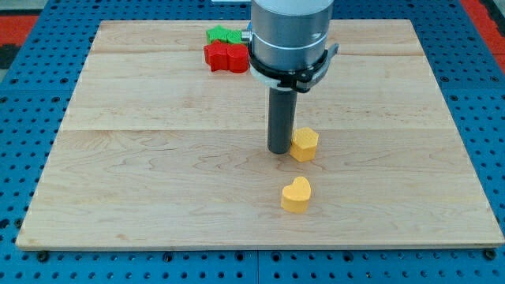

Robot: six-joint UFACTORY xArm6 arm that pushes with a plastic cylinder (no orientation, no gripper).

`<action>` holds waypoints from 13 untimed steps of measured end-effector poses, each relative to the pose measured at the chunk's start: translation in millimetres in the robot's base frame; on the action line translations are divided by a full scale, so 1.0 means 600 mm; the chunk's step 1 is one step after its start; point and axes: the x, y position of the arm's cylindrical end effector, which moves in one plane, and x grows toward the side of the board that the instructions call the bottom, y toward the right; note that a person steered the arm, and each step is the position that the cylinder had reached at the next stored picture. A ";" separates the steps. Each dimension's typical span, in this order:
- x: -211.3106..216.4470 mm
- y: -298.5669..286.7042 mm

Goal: Place the yellow blocks at the bottom of the red blocks

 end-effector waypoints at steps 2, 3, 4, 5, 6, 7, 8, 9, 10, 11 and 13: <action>0.061 -0.037; 0.071 0.054; 0.064 0.136; 0.014 0.127; 0.001 0.101; 0.032 0.107; 0.039 0.070; -0.044 -0.021; -0.143 -0.089; -0.184 -0.112; 0.043 0.119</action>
